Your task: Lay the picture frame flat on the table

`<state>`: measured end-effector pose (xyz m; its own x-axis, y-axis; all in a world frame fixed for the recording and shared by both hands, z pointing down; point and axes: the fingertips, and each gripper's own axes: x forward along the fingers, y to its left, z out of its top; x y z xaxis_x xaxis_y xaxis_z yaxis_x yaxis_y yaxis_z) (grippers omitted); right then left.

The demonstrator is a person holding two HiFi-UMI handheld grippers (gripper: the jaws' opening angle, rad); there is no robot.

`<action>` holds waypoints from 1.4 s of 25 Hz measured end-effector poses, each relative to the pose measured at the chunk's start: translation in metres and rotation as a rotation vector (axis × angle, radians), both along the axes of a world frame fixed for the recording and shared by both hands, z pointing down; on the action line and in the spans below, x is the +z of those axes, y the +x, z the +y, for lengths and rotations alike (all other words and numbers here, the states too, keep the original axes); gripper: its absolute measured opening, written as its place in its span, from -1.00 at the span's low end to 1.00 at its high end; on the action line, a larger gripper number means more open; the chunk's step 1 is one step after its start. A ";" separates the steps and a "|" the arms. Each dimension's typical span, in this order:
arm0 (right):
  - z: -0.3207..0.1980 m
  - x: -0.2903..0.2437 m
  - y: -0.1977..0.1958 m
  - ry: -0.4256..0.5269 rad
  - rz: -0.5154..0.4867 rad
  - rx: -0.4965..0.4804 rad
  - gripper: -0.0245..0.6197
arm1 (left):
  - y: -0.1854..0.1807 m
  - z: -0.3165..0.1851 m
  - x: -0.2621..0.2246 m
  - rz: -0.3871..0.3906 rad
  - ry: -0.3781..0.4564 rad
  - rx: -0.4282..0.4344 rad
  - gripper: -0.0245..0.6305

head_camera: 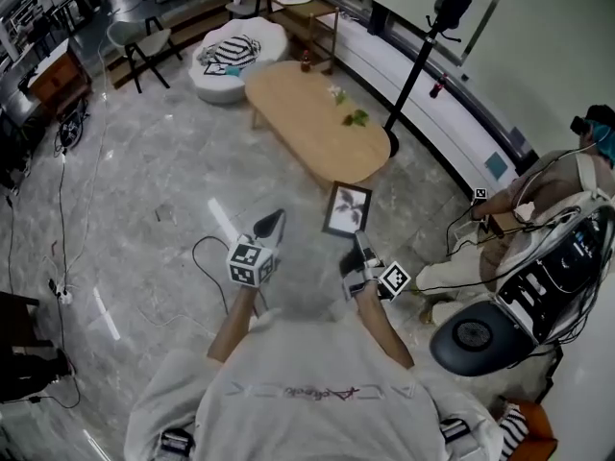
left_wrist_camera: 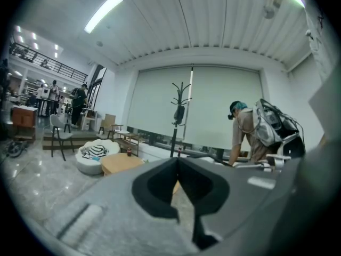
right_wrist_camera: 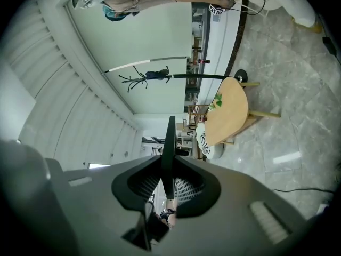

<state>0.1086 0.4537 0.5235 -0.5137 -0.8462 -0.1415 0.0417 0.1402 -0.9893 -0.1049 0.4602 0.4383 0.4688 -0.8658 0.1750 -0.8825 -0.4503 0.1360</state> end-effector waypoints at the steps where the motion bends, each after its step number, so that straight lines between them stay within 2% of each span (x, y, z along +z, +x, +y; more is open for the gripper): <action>1: 0.001 0.001 -0.002 -0.002 0.003 0.004 -0.69 | -0.003 0.000 0.001 -0.001 0.000 0.005 -0.93; 8: 0.005 0.001 -0.016 -0.002 0.003 0.029 -0.69 | -0.018 -0.001 0.006 -0.001 -0.011 0.032 -0.93; 20: 0.013 0.007 -0.016 -0.013 0.011 0.056 -0.69 | -0.020 -0.002 0.011 -0.001 -0.017 0.060 -0.93; 35: -0.025 0.024 -0.018 -0.014 -0.001 0.061 -0.69 | -0.022 -0.037 0.021 -0.029 -0.016 0.060 -0.93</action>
<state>0.0904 0.4286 0.5475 -0.4610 -0.8779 -0.1296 0.0347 0.1282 -0.9911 -0.1272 0.4231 0.4588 0.5140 -0.8335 0.2028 -0.8578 -0.5003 0.1180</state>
